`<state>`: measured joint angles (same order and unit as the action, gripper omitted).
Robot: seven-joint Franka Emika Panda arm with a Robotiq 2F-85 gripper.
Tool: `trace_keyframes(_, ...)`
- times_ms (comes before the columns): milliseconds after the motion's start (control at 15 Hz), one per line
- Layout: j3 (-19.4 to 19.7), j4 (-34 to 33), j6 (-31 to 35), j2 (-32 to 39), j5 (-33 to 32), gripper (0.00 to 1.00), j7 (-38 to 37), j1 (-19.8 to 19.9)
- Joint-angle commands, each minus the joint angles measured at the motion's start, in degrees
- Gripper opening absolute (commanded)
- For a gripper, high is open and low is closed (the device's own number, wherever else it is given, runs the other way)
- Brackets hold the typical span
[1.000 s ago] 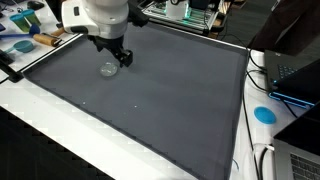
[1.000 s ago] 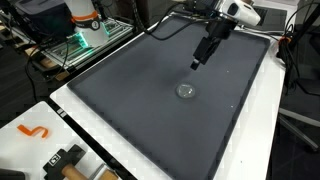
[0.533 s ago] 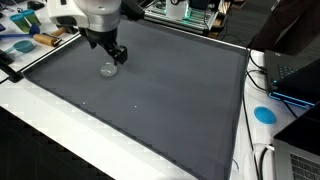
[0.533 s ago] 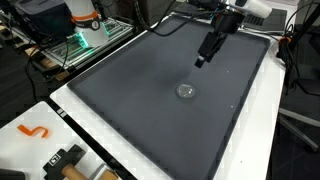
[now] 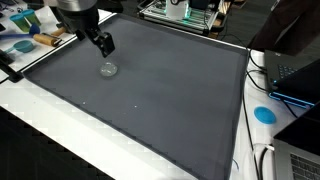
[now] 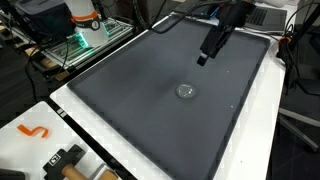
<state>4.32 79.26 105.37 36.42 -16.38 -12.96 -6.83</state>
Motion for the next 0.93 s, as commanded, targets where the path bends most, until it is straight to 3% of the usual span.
trace_keyframes(0,-1.65,-2.36,-2.6,-0.36,6.0,1.0,4.52,3.72)
trace_keyframes(467,-1.81,-3.72,-4.54,-1.13,13.72,1.0,9.27,8.51)
trace_keyframes(867,-0.93,-4.2,-3.39,-0.64,11.99,1.0,8.22,7.64)
